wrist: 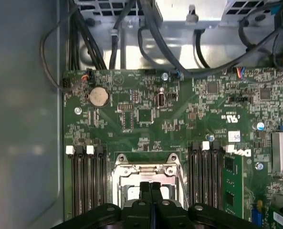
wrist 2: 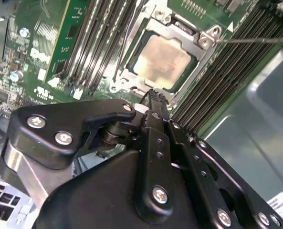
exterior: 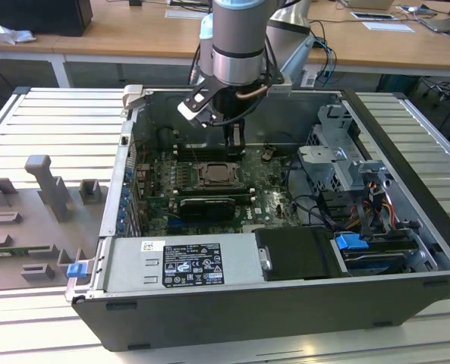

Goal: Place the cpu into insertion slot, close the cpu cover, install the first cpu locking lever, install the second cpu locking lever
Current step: 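Close the cpu cover, then install the first cpu locking lever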

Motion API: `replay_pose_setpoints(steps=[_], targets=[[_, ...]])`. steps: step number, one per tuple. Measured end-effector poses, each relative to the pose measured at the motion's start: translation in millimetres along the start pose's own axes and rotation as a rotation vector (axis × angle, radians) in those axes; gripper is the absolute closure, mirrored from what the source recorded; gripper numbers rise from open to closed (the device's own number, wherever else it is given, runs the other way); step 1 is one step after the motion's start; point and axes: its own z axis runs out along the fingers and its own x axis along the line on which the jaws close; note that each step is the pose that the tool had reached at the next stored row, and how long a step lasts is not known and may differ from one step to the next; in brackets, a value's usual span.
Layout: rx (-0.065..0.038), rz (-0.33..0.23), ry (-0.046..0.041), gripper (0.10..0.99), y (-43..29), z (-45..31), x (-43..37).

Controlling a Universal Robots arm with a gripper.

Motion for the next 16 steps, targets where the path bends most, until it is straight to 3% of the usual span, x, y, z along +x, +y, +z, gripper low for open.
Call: replay_pose_setpoints(steps=[7, 16], targets=[[0.000, -0.002, 0.0000, 0.980, -11.7, 4.0, -0.3], [0.000, -0.002, 0.0001, 0.980, -17.0, 4.5, -0.4]])
